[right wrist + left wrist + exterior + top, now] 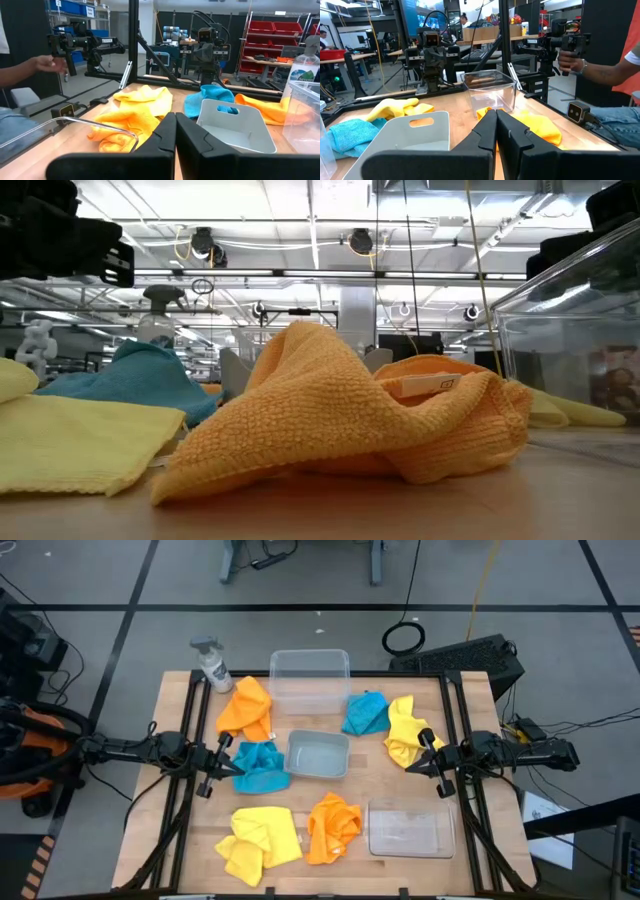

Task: Sort microfiber towel by color & place in baskets
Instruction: Put the bottom orange microfiber towel into the top transparent bin

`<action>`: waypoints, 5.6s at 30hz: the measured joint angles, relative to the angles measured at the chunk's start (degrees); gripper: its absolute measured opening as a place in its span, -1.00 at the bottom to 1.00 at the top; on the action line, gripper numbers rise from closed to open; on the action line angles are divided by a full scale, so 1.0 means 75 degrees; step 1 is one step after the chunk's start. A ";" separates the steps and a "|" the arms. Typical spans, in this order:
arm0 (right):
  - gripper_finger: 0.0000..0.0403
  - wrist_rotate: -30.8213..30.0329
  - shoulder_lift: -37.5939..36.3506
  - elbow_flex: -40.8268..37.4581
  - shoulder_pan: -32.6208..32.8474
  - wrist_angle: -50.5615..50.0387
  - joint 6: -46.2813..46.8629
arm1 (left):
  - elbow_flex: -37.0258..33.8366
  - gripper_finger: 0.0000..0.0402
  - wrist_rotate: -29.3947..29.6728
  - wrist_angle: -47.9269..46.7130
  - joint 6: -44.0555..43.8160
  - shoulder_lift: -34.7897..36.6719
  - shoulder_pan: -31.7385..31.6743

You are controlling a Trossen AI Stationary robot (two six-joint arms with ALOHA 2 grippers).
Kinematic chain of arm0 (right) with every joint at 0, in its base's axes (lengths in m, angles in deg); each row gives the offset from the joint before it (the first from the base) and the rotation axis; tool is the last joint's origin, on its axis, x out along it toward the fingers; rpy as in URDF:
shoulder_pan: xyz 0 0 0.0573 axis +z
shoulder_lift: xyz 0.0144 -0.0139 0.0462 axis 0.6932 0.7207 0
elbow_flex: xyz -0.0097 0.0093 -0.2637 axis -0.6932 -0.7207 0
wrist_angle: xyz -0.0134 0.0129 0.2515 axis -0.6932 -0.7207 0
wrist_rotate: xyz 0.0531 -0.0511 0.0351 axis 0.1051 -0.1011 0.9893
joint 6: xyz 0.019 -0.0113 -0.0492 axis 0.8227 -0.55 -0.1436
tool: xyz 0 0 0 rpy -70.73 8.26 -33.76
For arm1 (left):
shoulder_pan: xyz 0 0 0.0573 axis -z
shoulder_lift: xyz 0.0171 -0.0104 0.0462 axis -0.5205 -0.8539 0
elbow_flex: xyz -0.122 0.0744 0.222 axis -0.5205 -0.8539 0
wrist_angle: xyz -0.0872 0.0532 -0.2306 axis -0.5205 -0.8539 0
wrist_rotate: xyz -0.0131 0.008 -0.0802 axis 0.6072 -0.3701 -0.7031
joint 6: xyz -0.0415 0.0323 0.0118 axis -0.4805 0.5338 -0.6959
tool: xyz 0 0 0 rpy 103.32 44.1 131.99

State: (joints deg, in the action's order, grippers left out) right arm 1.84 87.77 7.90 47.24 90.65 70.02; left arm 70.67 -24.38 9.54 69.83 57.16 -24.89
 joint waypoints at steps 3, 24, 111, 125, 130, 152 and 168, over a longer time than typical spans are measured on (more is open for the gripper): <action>-1.00 -0.0019 -0.0001 0.0000 0.0003 0.0010 0.0658 | 0.0000 -0.93 -0.0001 0.0000 -0.0001 0.0001 -0.0001; -1.00 -0.1003 0.1901 0.3077 0.0003 -0.1247 0.1515 | -0.0001 -0.93 0.0166 -0.0015 0.0004 0.0001 -0.0002; -1.00 -0.3739 1.1720 0.7737 0.1626 -0.2641 0.3888 | 0.3505 -0.93 0.0879 -0.1481 -0.1180 -0.2785 0.0062; -0.89 -0.2361 1.2038 0.7793 0.1997 -0.2117 0.5408 | 0.3490 -0.93 0.0898 -0.1157 0.0250 -0.3855 0.0062; -0.56 -0.2363 1.2395 0.8298 0.2271 -0.2135 0.5398 | 0.3493 -0.93 0.0898 -0.1122 0.0407 -0.3901 0.0062; 0.31 -0.2384 1.4807 1.0008 0.2588 -0.3480 0.4997 | 0.3499 -0.93 0.0880 -0.1243 0.0188 -0.4902 0.0070; 0.31 -0.3067 1.4900 1.0008 0.2674 -0.3510 0.4830 | 0.3499 -0.93 0.0871 -0.0909 0.0165 -0.5679 0.0094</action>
State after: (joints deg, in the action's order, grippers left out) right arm -21.17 199.52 82.95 67.29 64.33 106.24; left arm 96.90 -17.85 2.72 71.06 14.57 -24.18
